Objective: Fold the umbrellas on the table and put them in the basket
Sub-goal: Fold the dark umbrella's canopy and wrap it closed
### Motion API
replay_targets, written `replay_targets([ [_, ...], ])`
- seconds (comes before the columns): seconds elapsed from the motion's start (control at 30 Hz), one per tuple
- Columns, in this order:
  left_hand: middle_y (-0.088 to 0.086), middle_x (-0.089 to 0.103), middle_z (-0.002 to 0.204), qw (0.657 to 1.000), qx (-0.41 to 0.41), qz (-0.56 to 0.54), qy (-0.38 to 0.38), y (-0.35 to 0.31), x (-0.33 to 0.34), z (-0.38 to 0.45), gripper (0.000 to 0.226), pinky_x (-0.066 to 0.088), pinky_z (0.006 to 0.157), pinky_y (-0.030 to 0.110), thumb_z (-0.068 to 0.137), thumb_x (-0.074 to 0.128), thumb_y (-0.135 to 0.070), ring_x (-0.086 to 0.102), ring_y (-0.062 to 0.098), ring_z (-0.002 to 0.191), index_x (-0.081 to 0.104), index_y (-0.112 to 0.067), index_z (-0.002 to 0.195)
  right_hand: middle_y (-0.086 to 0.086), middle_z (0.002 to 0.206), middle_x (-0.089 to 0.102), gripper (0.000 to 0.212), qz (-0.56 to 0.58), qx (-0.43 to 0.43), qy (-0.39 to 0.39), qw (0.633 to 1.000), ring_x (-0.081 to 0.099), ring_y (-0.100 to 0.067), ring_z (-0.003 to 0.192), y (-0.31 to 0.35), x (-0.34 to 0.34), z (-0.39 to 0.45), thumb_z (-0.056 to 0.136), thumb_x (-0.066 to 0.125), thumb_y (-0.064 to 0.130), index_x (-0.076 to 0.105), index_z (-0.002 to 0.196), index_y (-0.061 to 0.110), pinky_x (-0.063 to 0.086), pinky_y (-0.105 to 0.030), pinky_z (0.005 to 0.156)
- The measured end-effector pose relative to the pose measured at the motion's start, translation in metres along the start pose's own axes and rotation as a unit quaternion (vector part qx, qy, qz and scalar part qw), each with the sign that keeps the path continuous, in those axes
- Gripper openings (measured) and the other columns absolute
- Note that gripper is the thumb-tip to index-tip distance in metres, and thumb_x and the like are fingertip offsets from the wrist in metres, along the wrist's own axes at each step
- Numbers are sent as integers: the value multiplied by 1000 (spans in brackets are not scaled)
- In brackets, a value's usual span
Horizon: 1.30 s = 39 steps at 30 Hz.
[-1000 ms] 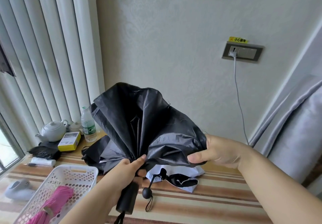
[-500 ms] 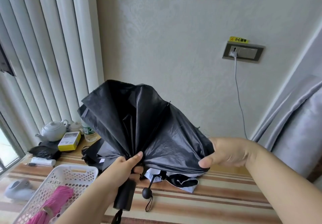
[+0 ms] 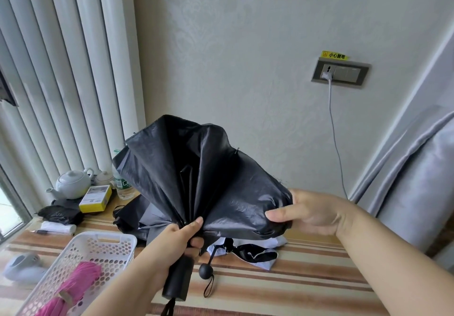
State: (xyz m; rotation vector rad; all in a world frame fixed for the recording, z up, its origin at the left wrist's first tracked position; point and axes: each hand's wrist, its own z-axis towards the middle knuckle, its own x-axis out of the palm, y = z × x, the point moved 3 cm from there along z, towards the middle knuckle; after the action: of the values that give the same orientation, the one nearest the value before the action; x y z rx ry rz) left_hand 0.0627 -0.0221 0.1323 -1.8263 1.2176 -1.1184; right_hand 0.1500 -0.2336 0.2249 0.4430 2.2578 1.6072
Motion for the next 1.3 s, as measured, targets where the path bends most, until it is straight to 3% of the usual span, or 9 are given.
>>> replay_targets([
  [0.13,2,39,56,1000,0,-9,5,0,5,-1,25,24,51,23,96,54,-26,26,10,44,45,-12,76,-8,113,69,25,57,4,29,998,64,-22,108,1,7,6,84,68,16,71,108,9,49,-29,92],
  [0.33,1,38,54,999,34,12,-11,-5,4,-6,29,28,49,21,95,53,-26,29,10,41,41,-13,72,-19,100,66,69,164,68,13,984,66,-27,89,-5,4,6,49,88,25,64,106,-5,52,-33,79],
  [0.53,1,35,56,999,40,7,-17,-10,-12,0,29,26,49,22,96,52,-26,26,10,42,39,-15,73,-23,127,61,67,-58,-22,-55,997,56,-38,121,-1,-22,-12,69,82,36,61,120,-3,43,-45,105],
  [0.7,1,35,59,1000,31,-5,0,-9,-11,-3,24,28,43,19,96,53,-25,24,10,45,42,-15,76,-17,118,67,66,-36,-58,-86,994,63,-25,111,3,-31,-23,60,87,47,72,107,4,47,-25,92],
  [0.8,1,36,56,1000,27,-4,-9,-9,-6,-7,29,29,40,16,96,52,-25,25,9,43,42,-15,71,-13,91,70,84,-28,-62,-226,972,65,-19,87,6,-40,-23,41,89,63,69,92,-2,43,-25,85],
  [0.93,1,36,56,999,39,-17,-27,-2,-2,-3,28,27,44,19,95,53,-27,25,10,44,41,-16,73,-8,69,51,49,1,-41,-548,835,55,-21,70,-10,-49,-32,76,70,55,53,72,9,41,-41,89],
  [1.07,1,38,57,997,67,-24,-43,3,0,2,29,32,43,20,95,54,-30,27,11,45,42,-14,74,-13,94,68,76,87,175,-433,880,70,-30,72,-39,-1,-23,73,44,79,54,111,14,57,-40,70],
  [1.17,2,41,59,995,71,8,-63,7,2,5,34,32,51,26,91,58,-37,30,13,46,43,-12,73,-8,108,66,66,157,125,-319,926,72,-28,90,-35,30,-8,67,47,77,45,115,31,58,-39,79],
  [1.3,0,41,58,995,77,12,-65,9,11,3,35,32,51,26,93,56,-36,31,13,47,44,-11,72,-5,107,71,14,158,-12,-443,883,70,-24,95,-34,33,19,91,63,35,62,99,24,57,-34,73],
])
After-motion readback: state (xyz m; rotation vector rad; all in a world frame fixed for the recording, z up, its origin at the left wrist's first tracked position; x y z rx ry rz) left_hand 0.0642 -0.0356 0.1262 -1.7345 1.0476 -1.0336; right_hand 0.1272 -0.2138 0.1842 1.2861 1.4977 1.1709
